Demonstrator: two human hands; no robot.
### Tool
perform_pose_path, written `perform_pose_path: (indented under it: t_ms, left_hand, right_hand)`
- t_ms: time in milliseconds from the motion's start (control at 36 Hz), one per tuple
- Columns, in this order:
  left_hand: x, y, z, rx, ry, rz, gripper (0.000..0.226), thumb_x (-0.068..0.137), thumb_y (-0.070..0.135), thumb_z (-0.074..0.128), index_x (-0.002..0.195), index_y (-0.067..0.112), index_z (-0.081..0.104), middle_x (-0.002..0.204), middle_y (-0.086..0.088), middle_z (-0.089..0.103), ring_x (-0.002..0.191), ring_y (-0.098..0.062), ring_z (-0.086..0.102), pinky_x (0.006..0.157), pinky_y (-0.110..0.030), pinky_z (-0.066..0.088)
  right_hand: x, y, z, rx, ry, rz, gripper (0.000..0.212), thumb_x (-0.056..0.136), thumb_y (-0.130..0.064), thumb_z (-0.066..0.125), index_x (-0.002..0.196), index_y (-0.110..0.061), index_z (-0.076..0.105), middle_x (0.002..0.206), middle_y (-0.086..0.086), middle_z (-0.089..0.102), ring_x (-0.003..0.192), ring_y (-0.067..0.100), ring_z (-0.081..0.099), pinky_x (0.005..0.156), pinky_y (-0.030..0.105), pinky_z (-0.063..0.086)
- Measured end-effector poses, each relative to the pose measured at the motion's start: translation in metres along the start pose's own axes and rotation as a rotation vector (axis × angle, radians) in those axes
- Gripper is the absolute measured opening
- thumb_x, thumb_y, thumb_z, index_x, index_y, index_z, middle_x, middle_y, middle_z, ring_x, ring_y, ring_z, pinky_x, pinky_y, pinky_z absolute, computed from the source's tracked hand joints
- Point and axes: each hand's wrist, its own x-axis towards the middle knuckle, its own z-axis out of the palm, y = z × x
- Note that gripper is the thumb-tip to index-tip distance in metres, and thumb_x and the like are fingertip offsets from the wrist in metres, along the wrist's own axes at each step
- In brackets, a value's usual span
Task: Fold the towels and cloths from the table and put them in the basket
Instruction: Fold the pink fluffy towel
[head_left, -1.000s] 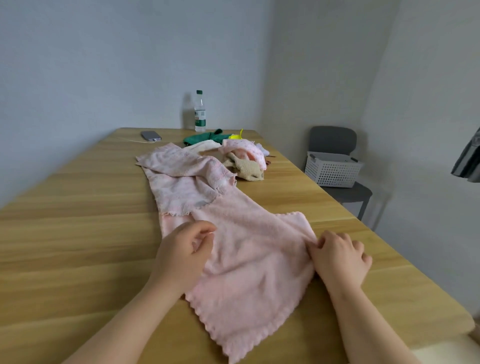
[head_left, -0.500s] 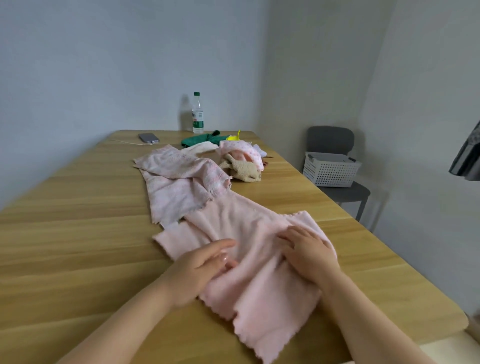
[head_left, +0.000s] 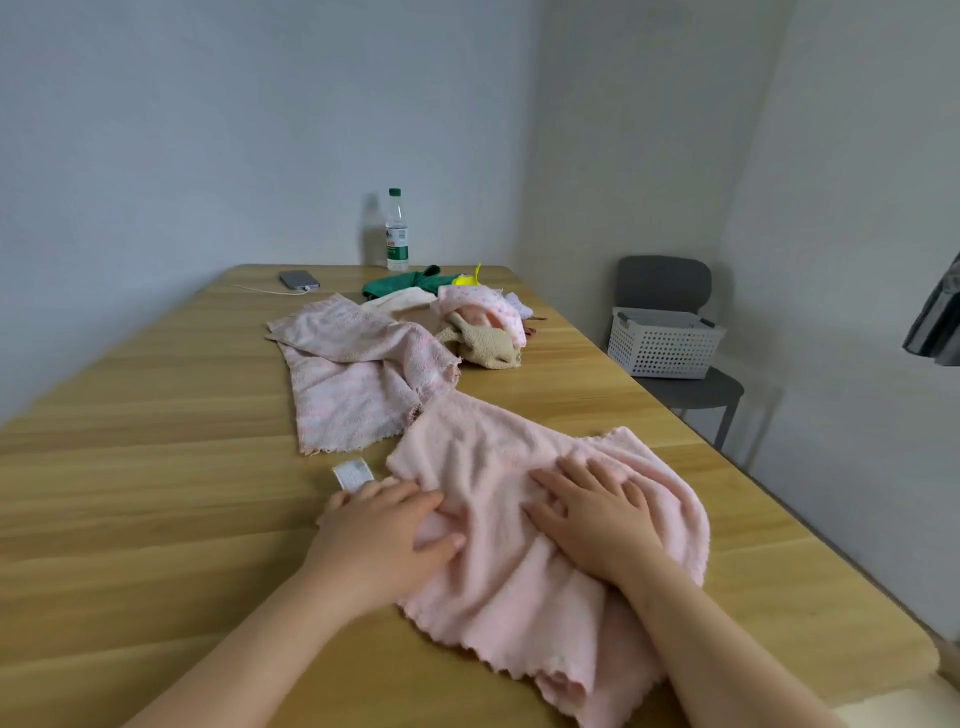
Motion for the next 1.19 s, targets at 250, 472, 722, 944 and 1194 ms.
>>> perform_pose_path:
  t_ms: [250,472,722,944,1194]
  left_hand:
    - [0.005,0.008,-0.002,-0.518,0.358,0.174,0.059,0.066,0.063,0.028,0.103,0.037,0.065,0.1,0.034,0.053,0.109,-0.003,0.052,0.095,-0.027,0.038]
    - [0.034,0.03,0.019,-0.06,-0.06,0.064,0.058,0.094,0.059,0.025,0.147,0.039,0.009,0.157,0.012,0.007,0.145,-0.014,0.004,0.115,-0.036,0.009]
    - [0.011,-0.026,-0.025,-0.077,-0.277,-0.015,0.053,0.077,0.072,0.039,0.116,0.04,0.057,0.126,0.017,0.053,0.119,-0.005,0.048,0.101,-0.025,0.036]
    - [0.04,-0.004,-0.023,-0.349,0.289,-0.013,0.037,0.097,0.017,0.037,0.13,0.024,0.05,0.14,0.007,0.043,0.126,-0.014,0.042,0.102,-0.032,0.036]
    - [0.052,0.006,0.016,-0.162,0.079,0.026,0.046,0.101,0.025,0.025,0.145,0.038,0.023,0.152,0.015,0.025,0.141,-0.012,0.018,0.113,-0.031,0.015]
  right_hand:
    - [-0.015,0.034,-0.026,0.734,-0.006,0.086,0.012,0.091,-0.032,0.059,0.094,-0.029,0.07,0.099,-0.016,0.064,0.102,0.007,0.055,0.077,0.014,0.038]
    - [-0.029,-0.001,-0.001,0.021,0.027,-0.015,0.044,0.093,-0.056,0.033,0.135,-0.045,0.036,0.15,-0.018,0.025,0.141,0.017,0.018,0.112,0.042,0.015]
    - [-0.037,-0.012,-0.018,0.533,-0.043,-0.137,0.033,0.091,-0.035,0.055,0.124,-0.032,0.058,0.106,-0.022,0.061,0.101,-0.006,0.054,0.093,0.013,0.039]
    - [-0.01,0.003,-0.014,0.367,0.239,0.144,0.042,0.093,-0.016,0.041,0.134,-0.022,0.047,0.133,0.001,0.054,0.119,0.023,0.049,0.095,0.032,0.04]
    - [0.005,0.006,-0.01,0.077,0.142,0.148,0.051,0.096,-0.034,0.033,0.146,-0.033,0.021,0.146,-0.004,0.037,0.133,0.024,0.031,0.103,0.041,0.028]
